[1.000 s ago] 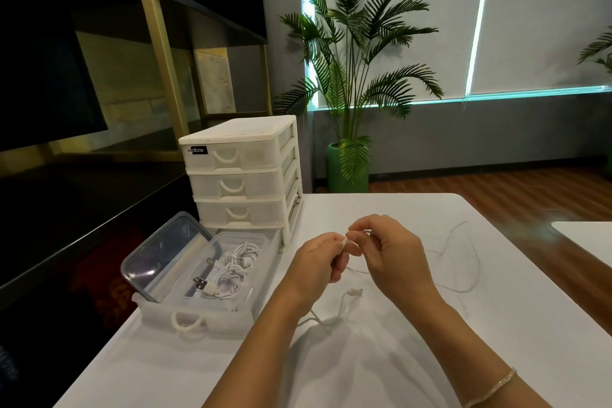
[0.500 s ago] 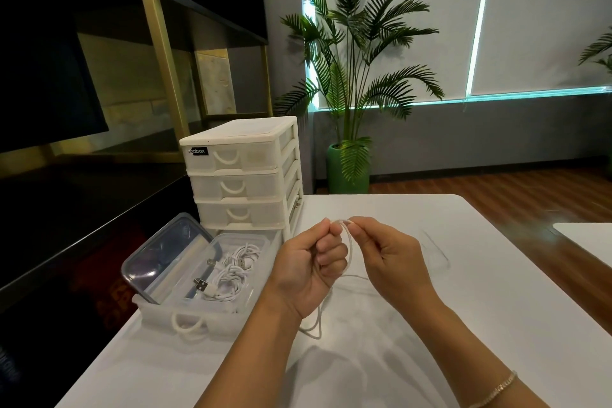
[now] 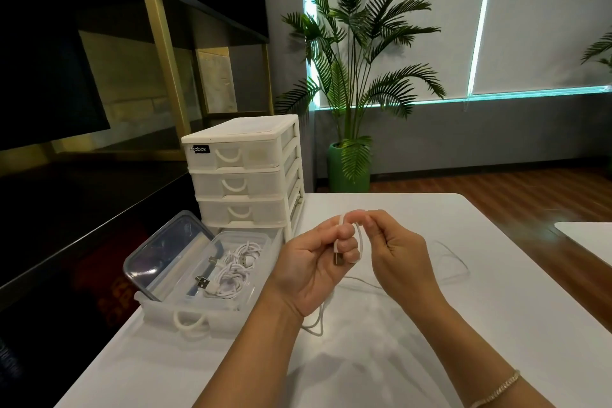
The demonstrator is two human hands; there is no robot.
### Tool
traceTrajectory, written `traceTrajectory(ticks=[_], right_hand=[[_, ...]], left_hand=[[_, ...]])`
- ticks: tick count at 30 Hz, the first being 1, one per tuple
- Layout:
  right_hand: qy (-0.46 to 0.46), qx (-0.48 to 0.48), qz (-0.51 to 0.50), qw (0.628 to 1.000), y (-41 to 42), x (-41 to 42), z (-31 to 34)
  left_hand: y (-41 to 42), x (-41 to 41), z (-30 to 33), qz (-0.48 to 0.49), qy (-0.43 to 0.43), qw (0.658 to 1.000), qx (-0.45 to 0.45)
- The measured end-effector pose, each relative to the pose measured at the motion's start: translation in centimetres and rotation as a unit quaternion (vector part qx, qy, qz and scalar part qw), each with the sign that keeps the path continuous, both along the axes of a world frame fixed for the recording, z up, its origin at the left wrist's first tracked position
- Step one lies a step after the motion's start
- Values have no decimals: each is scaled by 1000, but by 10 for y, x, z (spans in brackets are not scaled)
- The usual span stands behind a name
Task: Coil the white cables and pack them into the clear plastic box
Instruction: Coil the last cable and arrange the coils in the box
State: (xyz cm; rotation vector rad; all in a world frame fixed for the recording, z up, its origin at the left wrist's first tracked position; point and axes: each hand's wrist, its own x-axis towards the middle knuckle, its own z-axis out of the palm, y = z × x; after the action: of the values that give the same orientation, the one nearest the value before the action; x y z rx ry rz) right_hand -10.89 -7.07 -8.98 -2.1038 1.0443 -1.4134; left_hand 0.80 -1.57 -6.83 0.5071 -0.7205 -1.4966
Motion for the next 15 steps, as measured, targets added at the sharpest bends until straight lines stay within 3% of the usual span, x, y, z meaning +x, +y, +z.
traceTrajectory(ticks=[15], right_hand=[[8, 1, -56, 998, -2, -4, 1]], left_hand=[[6, 0, -3, -40, -77, 996, 11]])
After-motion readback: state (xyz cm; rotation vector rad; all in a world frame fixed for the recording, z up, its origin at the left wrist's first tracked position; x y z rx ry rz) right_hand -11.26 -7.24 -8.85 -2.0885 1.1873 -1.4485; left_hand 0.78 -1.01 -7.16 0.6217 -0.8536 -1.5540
